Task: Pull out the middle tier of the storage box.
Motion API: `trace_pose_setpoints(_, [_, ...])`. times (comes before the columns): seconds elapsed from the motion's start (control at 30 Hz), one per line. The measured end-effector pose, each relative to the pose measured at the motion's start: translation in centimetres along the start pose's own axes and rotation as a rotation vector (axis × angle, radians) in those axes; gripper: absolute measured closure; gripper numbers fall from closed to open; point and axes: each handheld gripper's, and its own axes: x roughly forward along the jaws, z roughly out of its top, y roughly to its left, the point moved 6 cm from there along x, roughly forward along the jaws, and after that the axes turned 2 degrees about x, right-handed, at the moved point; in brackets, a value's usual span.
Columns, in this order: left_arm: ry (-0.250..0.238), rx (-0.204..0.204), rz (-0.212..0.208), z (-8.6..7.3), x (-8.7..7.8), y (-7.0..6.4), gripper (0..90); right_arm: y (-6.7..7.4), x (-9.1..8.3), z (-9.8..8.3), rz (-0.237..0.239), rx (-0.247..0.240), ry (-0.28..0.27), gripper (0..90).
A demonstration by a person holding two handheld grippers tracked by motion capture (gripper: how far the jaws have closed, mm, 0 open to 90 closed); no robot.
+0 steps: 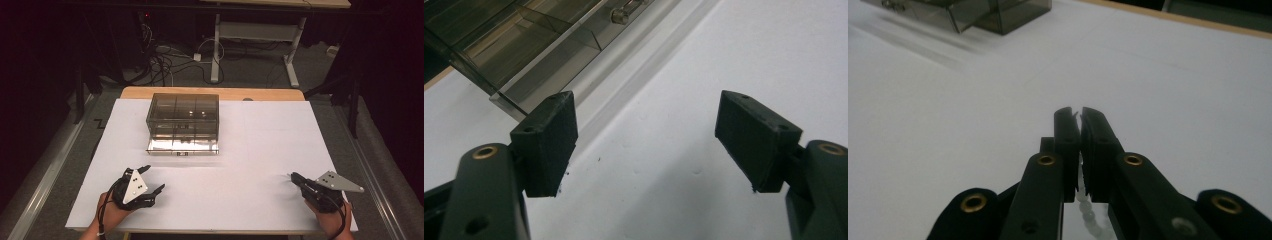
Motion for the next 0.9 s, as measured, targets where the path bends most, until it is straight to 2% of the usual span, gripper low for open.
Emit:
trace_pose_setpoints(0.23, [-0.001,0.003,-0.014,-0.2,0.1,-0.1,24.9,-0.1,-0.5,0.6,-0.025,0.012,-0.057,87.5])
trace_pose_setpoints(0.37, [-0.019,-0.012,-0.015,0.1,0.1,0.0,24.8,0.1,-0.7,0.6,-0.036,0.011,-0.065,87.6])
trace_pose_setpoints(0.5, [-0.014,0.003,-0.01,0.2,0.0,-0.3,24.8,0.1,-0.9,0.7,-0.047,0.015,-0.077,87.6])
trace_pose_setpoints(0.77, [-0.029,0.003,0.002,0.4,-0.4,-0.1,24.8,0.3,-1.2,1.4,-0.047,0.013,-0.117,87.6])
trace_pose_setpoints(0.9, [-0.032,0.002,-0.001,0.5,-0.4,0.0,24.7,0.1,-0.8,1.6,-0.043,0.016,-0.117,87.6])
